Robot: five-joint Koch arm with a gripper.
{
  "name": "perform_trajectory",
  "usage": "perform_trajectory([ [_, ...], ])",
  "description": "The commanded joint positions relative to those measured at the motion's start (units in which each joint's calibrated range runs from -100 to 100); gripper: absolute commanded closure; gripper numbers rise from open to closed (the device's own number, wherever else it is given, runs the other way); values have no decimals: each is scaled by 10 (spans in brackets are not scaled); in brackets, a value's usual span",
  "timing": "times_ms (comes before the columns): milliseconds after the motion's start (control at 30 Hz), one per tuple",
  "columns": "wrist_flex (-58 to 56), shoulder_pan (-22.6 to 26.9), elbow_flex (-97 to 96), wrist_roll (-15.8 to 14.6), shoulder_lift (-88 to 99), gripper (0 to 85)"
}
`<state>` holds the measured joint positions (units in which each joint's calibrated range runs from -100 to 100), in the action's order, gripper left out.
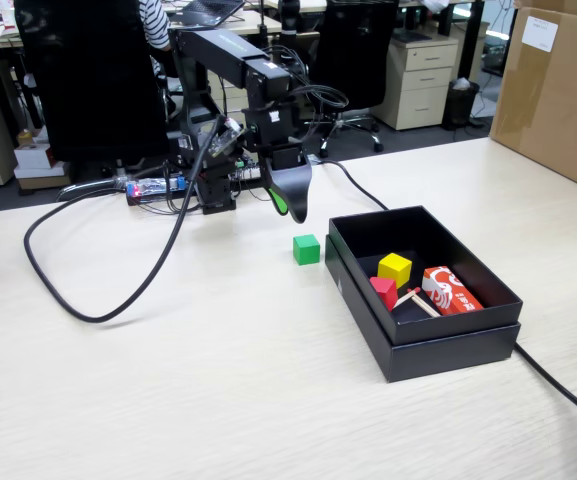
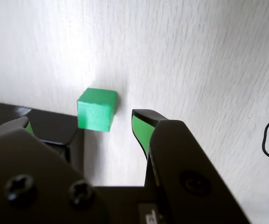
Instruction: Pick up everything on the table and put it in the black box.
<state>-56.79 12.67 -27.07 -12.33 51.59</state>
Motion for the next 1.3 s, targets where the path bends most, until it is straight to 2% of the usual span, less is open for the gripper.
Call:
perform_trajectory([
  [0,-3,6,20,-7,-22,404],
  [467,-2,6,105,-7,-216,378],
  [1100,-2,10,105,-7,-321,382],
  [1167,-1,10,105,-7,-326,442],
  [1267,12,10,107,-7,-335,668],
])
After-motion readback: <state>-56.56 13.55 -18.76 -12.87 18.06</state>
